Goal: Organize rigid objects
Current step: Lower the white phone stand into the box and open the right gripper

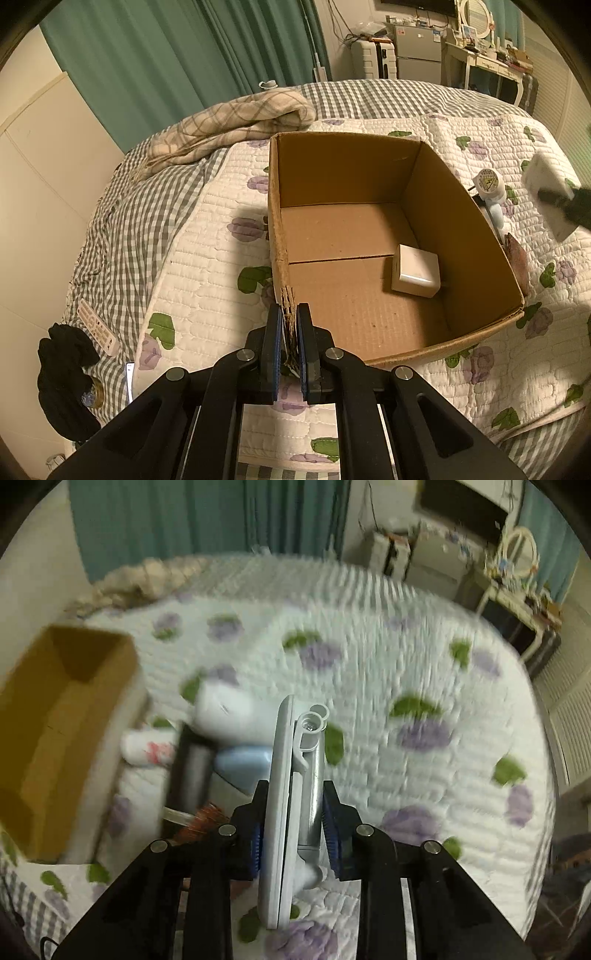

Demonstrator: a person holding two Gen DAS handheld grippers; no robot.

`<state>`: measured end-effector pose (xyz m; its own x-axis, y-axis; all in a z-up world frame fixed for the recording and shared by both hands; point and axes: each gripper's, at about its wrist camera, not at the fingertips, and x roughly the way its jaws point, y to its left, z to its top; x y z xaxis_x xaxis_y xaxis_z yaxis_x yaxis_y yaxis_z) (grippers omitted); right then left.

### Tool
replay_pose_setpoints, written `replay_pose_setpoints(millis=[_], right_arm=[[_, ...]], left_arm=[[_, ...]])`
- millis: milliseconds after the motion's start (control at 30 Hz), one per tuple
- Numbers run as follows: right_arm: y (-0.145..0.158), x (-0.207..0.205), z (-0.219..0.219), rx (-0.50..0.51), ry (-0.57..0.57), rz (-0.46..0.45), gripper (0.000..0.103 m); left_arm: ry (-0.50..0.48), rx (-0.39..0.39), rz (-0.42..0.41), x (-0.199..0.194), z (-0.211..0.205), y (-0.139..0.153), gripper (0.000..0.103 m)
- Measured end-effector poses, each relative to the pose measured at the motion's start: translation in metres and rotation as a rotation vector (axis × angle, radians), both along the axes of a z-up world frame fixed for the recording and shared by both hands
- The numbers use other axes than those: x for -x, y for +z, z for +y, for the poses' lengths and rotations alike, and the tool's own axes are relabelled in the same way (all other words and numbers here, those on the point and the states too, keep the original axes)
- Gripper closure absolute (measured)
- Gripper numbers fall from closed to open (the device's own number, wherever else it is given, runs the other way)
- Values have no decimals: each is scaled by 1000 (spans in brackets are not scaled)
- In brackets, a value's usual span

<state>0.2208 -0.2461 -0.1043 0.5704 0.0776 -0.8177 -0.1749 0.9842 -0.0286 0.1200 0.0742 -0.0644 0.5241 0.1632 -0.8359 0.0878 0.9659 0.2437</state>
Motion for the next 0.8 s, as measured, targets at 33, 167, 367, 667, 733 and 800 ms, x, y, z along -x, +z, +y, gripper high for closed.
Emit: replay_pose_setpoints(millis=[33,167,367,667,733,800], right_arm=[[14,0,5,-5,14,-29,76],[65,13,37,-28,97,-140,76],[98,21,108,-68,256,-208,78],[31,3,198,-59,362,-90,78],[12,-1,215,4,366,-82,78],[-1,-2,224,56,367,-79,78]], left_arm=[[0,1,0,0,0,0,96],[2,10,-1,0,0,-1,96],[2,21,-5,2,-1,0,96],[1,37,-10,2,-2,1,96],[6,45,-16,3,-1,2,96],[5,50,-18,3,-1,2,96]])
